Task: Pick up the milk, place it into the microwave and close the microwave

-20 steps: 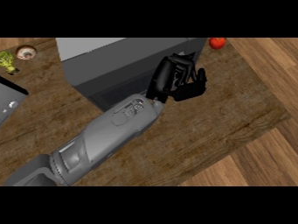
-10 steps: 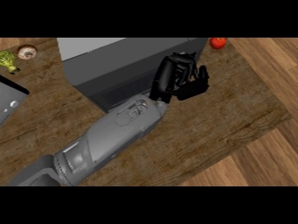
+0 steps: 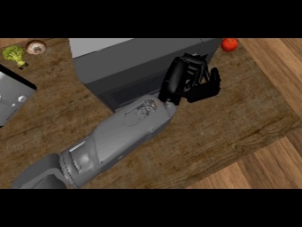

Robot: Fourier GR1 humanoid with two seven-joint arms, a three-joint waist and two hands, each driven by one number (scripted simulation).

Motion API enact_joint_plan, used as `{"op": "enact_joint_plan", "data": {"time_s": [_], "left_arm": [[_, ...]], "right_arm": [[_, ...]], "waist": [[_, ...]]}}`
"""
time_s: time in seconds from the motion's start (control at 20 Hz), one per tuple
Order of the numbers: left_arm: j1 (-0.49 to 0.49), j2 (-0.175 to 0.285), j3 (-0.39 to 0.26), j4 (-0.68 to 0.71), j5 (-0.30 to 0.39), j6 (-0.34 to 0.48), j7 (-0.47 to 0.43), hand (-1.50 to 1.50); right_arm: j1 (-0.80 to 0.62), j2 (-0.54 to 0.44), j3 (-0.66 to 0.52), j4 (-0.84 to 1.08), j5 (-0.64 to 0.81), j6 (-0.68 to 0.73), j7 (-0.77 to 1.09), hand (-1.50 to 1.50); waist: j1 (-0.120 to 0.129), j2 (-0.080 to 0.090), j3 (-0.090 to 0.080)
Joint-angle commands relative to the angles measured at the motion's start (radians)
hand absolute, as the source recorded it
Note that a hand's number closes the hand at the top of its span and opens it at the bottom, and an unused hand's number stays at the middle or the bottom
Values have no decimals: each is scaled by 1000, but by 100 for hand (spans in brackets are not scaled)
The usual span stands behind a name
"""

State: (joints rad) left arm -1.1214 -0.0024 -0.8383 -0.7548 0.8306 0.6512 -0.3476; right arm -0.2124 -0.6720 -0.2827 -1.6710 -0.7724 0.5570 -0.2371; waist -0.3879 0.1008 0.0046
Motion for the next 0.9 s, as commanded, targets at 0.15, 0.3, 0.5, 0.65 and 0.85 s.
{"op": "enact_joint_plan", "data": {"time_s": [0.15, 0.3, 0.5, 0.65, 0.85], "left_arm": [[46, 69, 47, 165, 42, 11, -7, 150], [45, 90, 29, 177, 54, -17, -8, 150], [50, 109, 23, 185, 76, -33, -21, -150], [54, 107, 17, 181, 92, -51, -37, -150], [56, 105, 7, 184, 111, -62, -44, -150]], "right_arm": [[26, -23, -37, -13, -17, -10, 13, -150], [27, -30, -59, -27, -35, -16, 11, -150], [44, -38, -78, -32, -49, -29, 23, -150], [56, -42, -93, -36, -56, -38, 28, -150], [77, -44, -102, -47, -78, -25, 32, -150]], "waist": [[61, 9, -5], [77, 4, -5], [106, 4, -7], [120, 3, -8], [131, 1, -5]]}}
